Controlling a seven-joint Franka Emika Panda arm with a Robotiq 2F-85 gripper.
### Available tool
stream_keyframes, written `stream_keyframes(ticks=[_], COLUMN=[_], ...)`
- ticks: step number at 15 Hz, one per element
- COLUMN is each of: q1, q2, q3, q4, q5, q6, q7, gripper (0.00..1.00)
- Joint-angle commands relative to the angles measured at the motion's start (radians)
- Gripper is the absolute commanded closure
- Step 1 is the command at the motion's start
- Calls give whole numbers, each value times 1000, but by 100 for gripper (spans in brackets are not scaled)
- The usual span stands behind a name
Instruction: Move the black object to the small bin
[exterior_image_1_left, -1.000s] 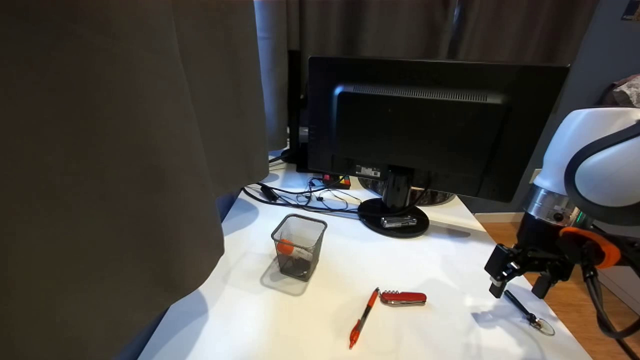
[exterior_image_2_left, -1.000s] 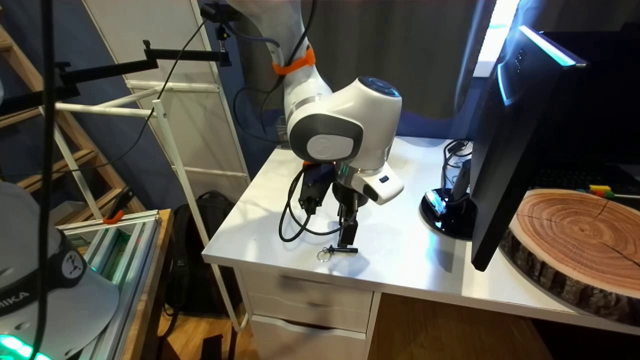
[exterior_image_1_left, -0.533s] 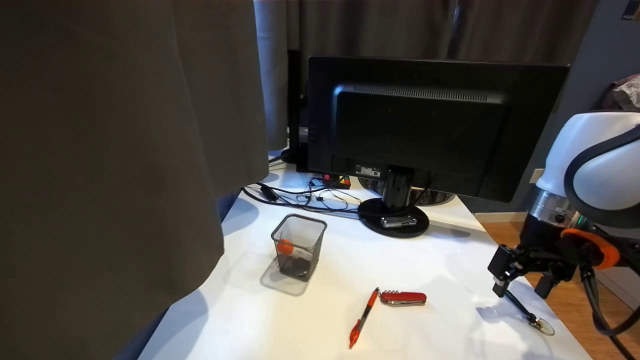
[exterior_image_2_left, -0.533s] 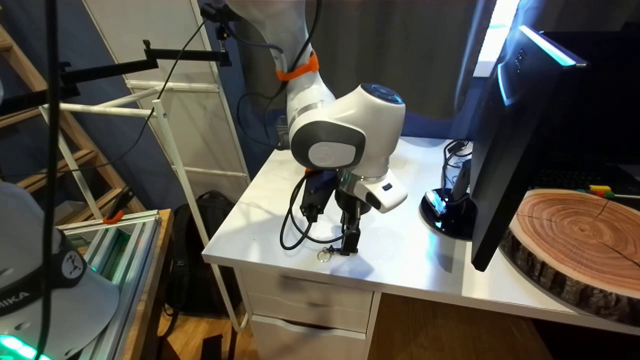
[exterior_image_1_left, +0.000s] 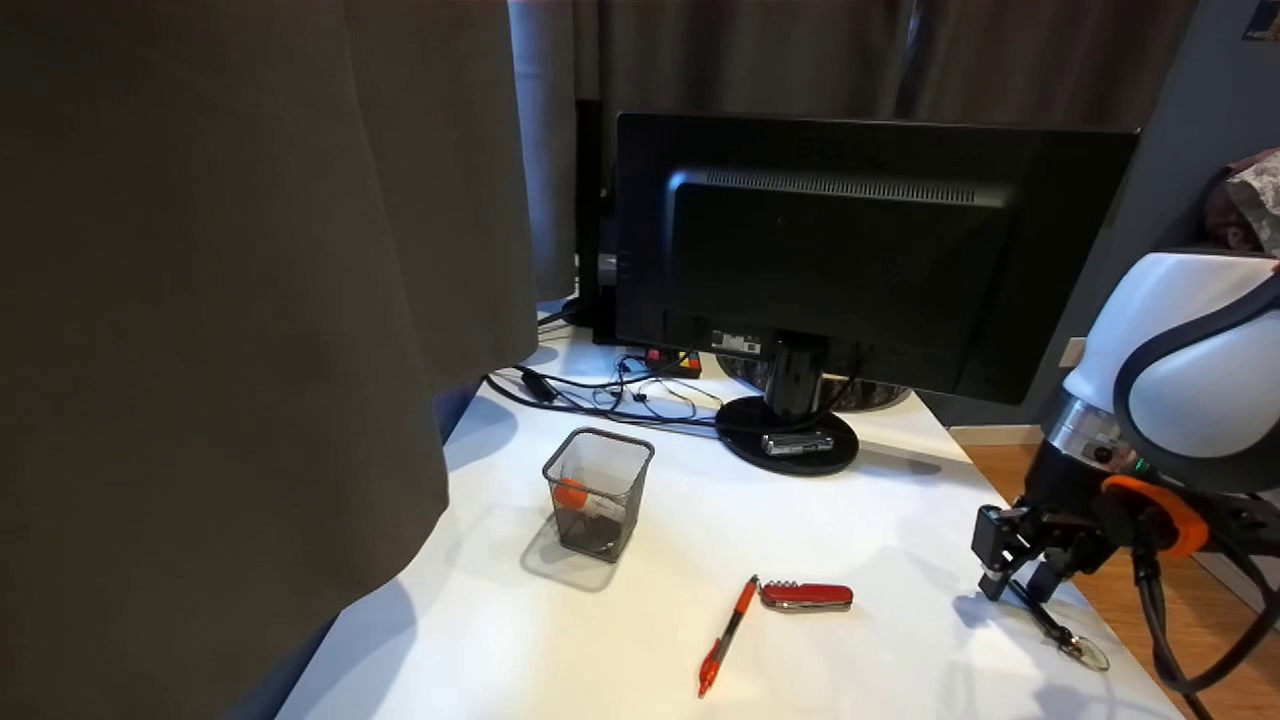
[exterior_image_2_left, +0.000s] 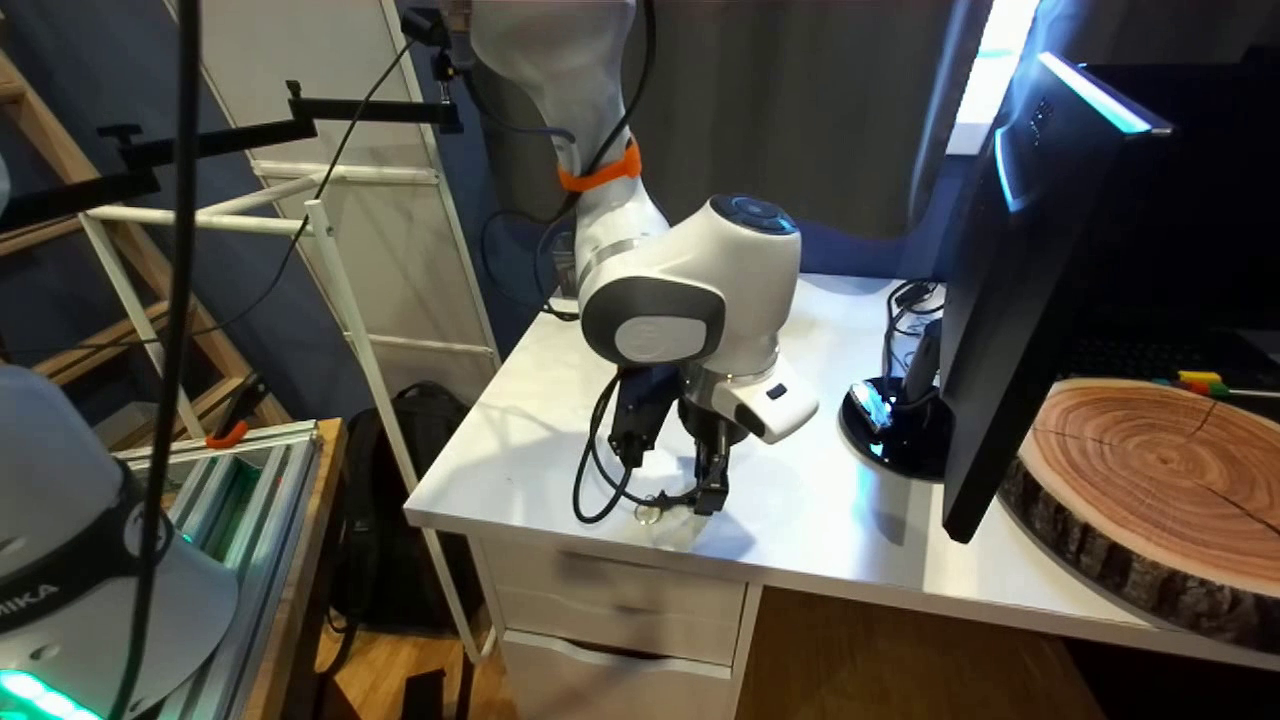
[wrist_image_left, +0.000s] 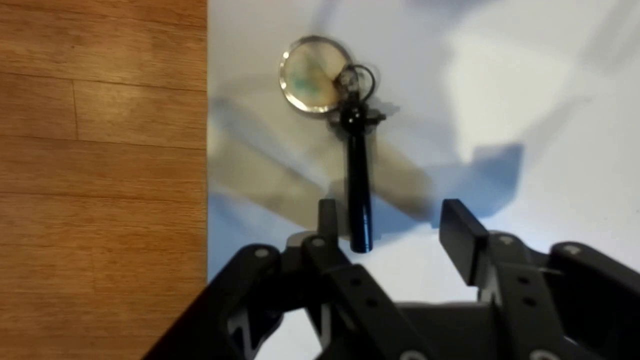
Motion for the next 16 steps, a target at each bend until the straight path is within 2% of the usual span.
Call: stream_keyframes(ticks=[1,5,8,13,14,15,16], q1=[-13,-22,-90,-382,-263,-282,-275], q2=[41,26,-28,-155,-107,-132,-140], q3=[-10,-12,73,410,285,306,295], q4=[30,26,14,54,51,57,56], q5=[-16,-11,28,231,165,185,184], q6=[23,22,20,19,40,26,20], q7=[-2,-5,-66,-289,-206,-228,-227], gripper=[75,100,97,97,97,87,87])
